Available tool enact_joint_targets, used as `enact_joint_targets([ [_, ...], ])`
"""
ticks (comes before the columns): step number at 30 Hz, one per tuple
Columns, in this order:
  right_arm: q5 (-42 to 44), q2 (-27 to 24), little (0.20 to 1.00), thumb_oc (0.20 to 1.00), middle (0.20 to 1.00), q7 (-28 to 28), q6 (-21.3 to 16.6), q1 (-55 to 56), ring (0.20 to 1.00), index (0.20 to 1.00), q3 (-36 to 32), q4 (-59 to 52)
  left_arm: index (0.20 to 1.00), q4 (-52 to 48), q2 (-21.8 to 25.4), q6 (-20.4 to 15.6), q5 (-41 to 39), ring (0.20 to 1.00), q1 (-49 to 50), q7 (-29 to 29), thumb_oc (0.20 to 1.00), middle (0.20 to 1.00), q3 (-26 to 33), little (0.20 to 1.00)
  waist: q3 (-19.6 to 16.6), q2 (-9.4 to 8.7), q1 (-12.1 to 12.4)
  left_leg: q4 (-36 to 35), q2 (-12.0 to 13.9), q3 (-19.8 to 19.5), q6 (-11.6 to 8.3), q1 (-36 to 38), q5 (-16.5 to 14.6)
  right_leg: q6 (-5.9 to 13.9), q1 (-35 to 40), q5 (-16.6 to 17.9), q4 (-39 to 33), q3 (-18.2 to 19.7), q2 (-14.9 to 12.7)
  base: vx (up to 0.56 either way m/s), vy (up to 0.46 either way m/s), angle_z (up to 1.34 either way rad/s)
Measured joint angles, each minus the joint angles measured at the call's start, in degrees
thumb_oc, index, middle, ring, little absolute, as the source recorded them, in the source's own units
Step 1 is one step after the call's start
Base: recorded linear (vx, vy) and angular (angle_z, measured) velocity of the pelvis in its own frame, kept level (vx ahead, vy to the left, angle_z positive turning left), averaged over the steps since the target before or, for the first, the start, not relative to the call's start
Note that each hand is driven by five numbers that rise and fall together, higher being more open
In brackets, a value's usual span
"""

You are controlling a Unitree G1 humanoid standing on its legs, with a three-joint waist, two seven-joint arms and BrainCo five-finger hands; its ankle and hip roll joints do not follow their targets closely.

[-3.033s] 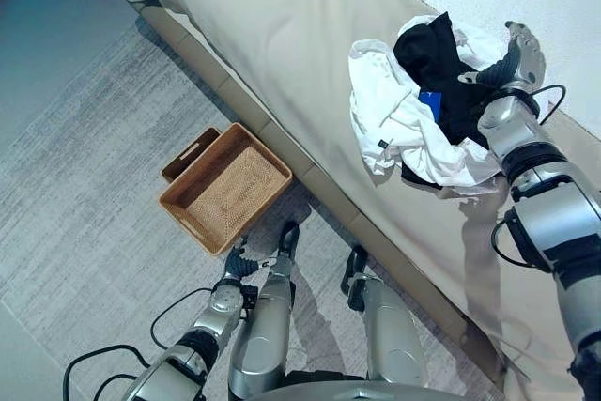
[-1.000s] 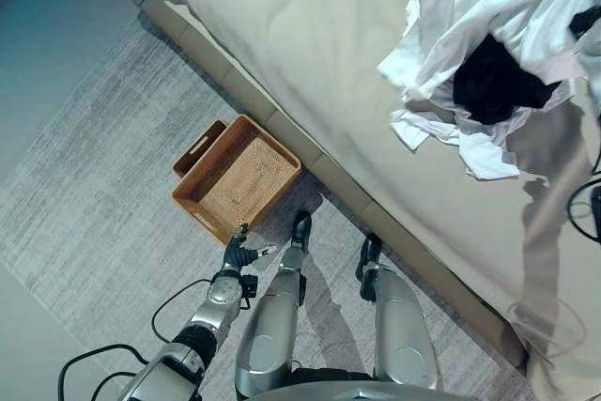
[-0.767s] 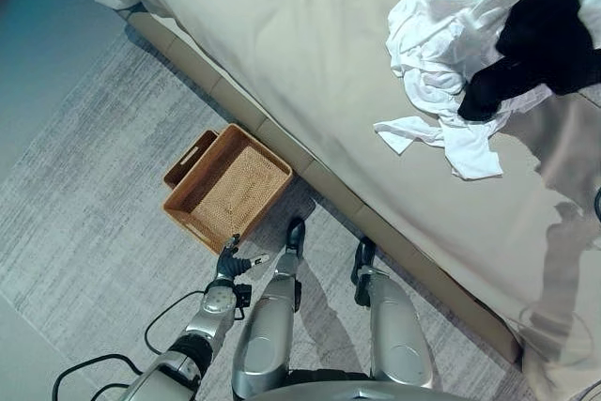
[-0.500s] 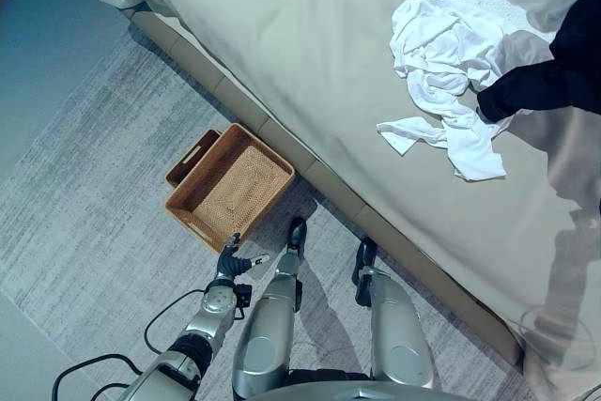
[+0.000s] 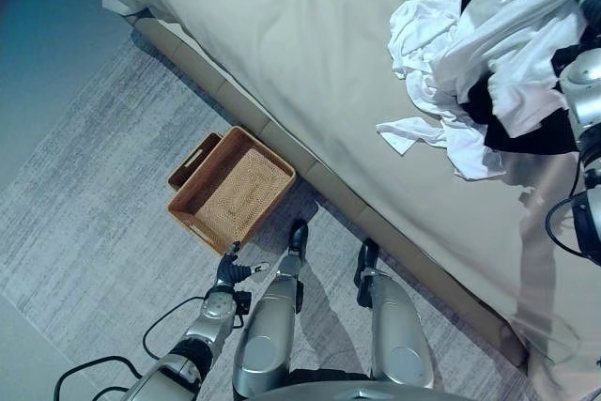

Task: Pick up clothes into the bucket

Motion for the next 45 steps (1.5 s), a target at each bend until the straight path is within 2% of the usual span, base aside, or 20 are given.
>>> enact_joint_targets([
  [4,0.18,0.05,1.0,1.0,1.0,2.21,-0.2,-0.58,1.0,1.0,3.93,1.02,1.0,1.44,-0.03,0.01,0.0,1.0,-0.07,-0.4,1.0,1.0,0.01,1.0,-0.06,-0.07,-0.03,0.0,0.05,0.62,0.0,0.03,-0.01,0.27,0.11,0.33,-0.38,0.16,0.11,-0.01,0.006,-0.05],
  [5,-0.3,0.15,0.272,0.272,0.272,2.68,-0.2,-0.58,0.272,0.272,4.19,1.05,1.0,1.7,-0.03,0.01,0.0,1.0,-0.08,-0.41,1.0,1.0,0.02,1.0,-0.07,-0.08,-0.03,0.0,0.1,0.75,0.0,0.06,-0.01,0.3,0.2,0.62,-0.43,0.2,0.2,0.0,0.013,-0.04],
  [6,-0.45,0.15,0.2,0.2,0.2,2.87,-0.2,-0.58,0.2,0.2,4.19,1.09,1.0,1.76,-0.03,0.01,0.0,1.0,-0.07,-0.43,1.0,1.0,0.02,1.0,-0.07,-0.08,-0.03,0.0,0.1,0.8,0.0,0.07,-0.01,0.31,0.23,0.7,-0.51,0.22,0.22,0.0,0.017,-0.04],
  [12,-2.0,0.61,0.2,0.2,0.2,3.97,-0.17,-0.64,0.2,0.2,4.41,2.55,1.0,2.01,-0.04,0.02,0.01,1.0,-0.08,-0.92,1.0,1.0,0.0,1.0,-1.2,-0.81,-0.15,0.01,0.1,0.86,-0.03,0.38,-0.05,0.42,0.62,0.78,-0.83,0.31,0.23,0.0,0.0,0.0],
  [15,-3.47,0.86,0.2,0.2,0.2,5.37,-0.17,-0.64,0.2,0.2,7.56,2.61,1.0,2.26,-0.06,0.03,0.03,1.0,-0.08,-1.14,1.0,1.0,-0.02,1.0,-2.86,-1.59,-0.19,-0.01,0.14,0.92,-0.08,0.35,-0.15,0.43,0.64,0.77,-1.29,0.42,0.26,0.0,0.0,0.0],
  [19,-4.17,1.56,0.2,0.2,0.2,6.57,-0.17,-0.62,0.2,0.2,8.56,3.0,1.0,3.07,-0.07,0.14,0.06,1.0,0.0,-1.55,1.0,1.0,-0.03,1.0,-4.32,-2.12,-0.22,-0.01,0.14,0.93,-0.27,0.34,-0.32,0.43,0.62,0.77,-1.33,0.56,0.26,0.0,0.0,0.0],
  [29,-4.7,2.03,0.2,0.2,0.2,6.48,-0.13,-0.64,0.2,0.2,8.32,1.64,1.0,3.5,-0.1,0.22,0.12,1.0,0.0,-1.61,1.0,1.0,0.04,1.0,-4.46,-2.13,-0.25,0.01,0.3,1.06,-0.26,0.47,-0.32,0.47,0.9,0.98,-1.47,0.78,0.57,0.0,-0.001,0.0],
  [33,-5.15,0.72,0.2,0.2,0.2,5.13,0.29,-0.53,0.2,0.2,8.14,-6.36,1.0,3.32,0.03,0.37,0.24,1.0,0.23,-1.6,1.0,1.0,0.41,1.0,-4.47,-2.16,-0.37,0.0,0.45,1.23,-0.2,1.62,-0.46,0.41,1.93,1.1,-1.78,1.13,0.8,0.04,0.002,-0.05],
  [37,-5.96,-4.08,0.2,0.2,0.2,2.8,-0.08,-0.49,0.2,0.2,7.14,-15.28,1.0,2.47,0.46,0.85,0.25,1.0,0.15,-1.59,1.0,1.0,2.83,1.0,-4.72,-2.57,-0.46,-0.05,0.53,1.44,0.15,5.19,-1.6,0.54,5.85,1.01,-3.36,1.49,1.02,0.07,0.009,-0.06],
  [40,-6.39,-6.49,0.2,0.2,0.2,-0.06,-0.73,-0.87,0.2,0.2,3.98,-17.47,1.0,-2.58,2.13,1.08,0.23,1.0,1.03,-1.66,1.0,1.0,2.79,1.0,-6.82,-3.56,-0.54,-0.09,0.6,2.62,0.19,6.93,-2.5,0.66,7.71,0.88,-4.45,1.89,1.09,0.09,0.012,-0.1],
  [43,-6.4,-8.05,0.2,0.2,0.2,-0.75,-0.78,-2.73,0.2,0.2,4.12,-17.61,1.0,-9.5,4.25,0.82,0.19,1.0,1.43,-1.88,1.0,1.0,2.85,1.0,-8.12,-3.97,-0.78,-0.12,0.58,3.39,0.32,9.0,-3.32,0.73,9.8,0.95,-5.59,2.67,1.18,0.1,0.014,-0.18],
  [45,-6.37,-8.18,0.2,0.2,0.2,-0.82,-0.84,-5.87,0.2,0.2,4.21,-17.65,1.0,-18.05,7.35,0.67,0.22,1.0,2.16,-2.1,1.0,1.0,2.81,1.0,-8.59,-3.97,-0.89,-0.16,0.78,4.55,0.38,10.55,-3.79,1.3,11.58,1.42,-7.04,3.62,1.58,0.09,0.017,-0.27],
])
